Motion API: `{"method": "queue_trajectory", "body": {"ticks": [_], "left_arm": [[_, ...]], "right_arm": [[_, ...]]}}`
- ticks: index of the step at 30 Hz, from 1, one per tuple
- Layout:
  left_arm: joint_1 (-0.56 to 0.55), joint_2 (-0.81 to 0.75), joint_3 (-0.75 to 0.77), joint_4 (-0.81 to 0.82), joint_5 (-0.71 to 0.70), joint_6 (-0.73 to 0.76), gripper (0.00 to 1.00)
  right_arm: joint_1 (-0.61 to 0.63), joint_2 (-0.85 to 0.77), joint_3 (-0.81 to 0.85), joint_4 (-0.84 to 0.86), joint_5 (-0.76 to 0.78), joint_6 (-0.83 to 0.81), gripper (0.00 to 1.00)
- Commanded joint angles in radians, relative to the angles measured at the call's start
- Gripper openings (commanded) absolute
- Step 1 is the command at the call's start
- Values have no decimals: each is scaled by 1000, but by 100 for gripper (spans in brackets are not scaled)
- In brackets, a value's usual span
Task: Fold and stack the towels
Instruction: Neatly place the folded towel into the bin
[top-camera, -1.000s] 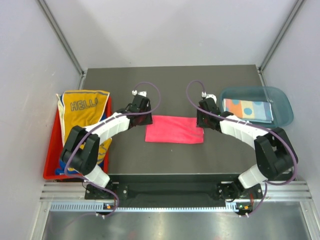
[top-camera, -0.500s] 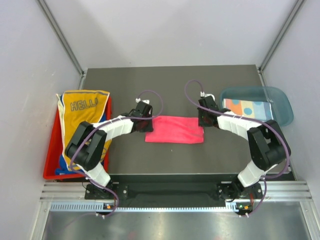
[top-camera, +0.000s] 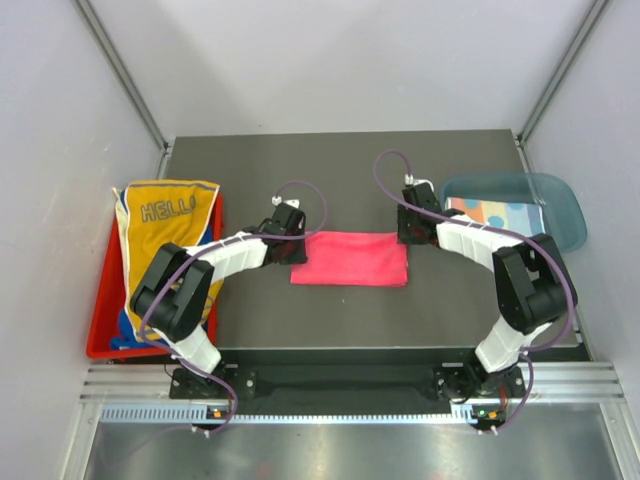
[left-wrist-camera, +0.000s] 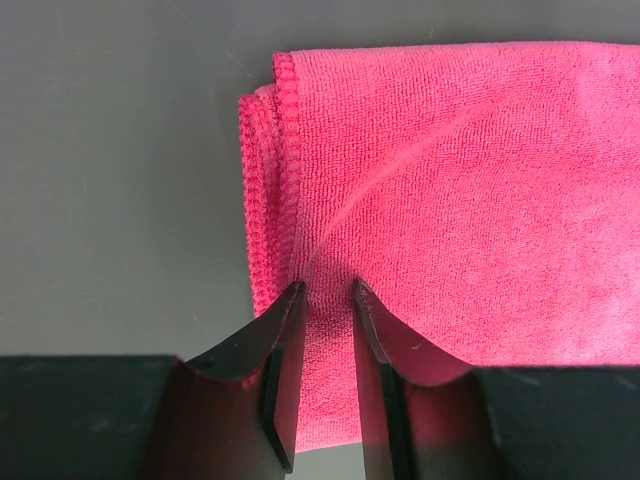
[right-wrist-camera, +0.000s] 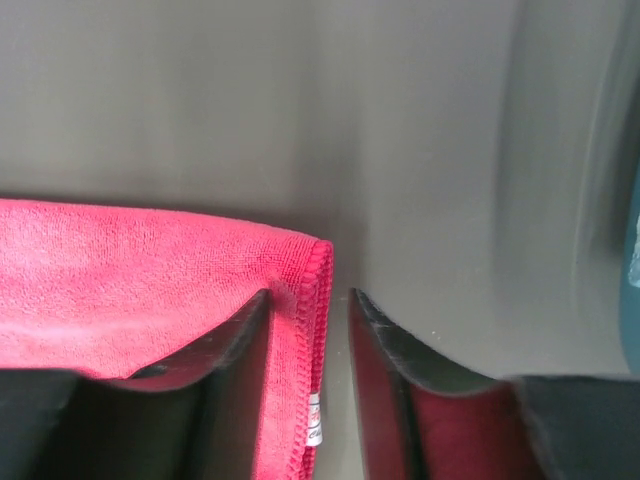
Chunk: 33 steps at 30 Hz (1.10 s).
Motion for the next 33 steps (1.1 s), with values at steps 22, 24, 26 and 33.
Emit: {"method": "queue_trajectory", "body": {"ticks": [22,24,26,33], "left_arm": [[-3,-194,157,-136,-42,10,38],[-3,-229,143,-138,-36,9,38],[-3,-262,132,-139,-32,10,38],[-3,-334,100,-155,-20,13,38]], "right_arm": [[-2,-119,-131,-33,-119,38,54],[15,-105,-120,-43,-100,47,54],[26,-85,-118,-46,-91,66,54],[67,-30,-118,-17,-91,121,52]]}}
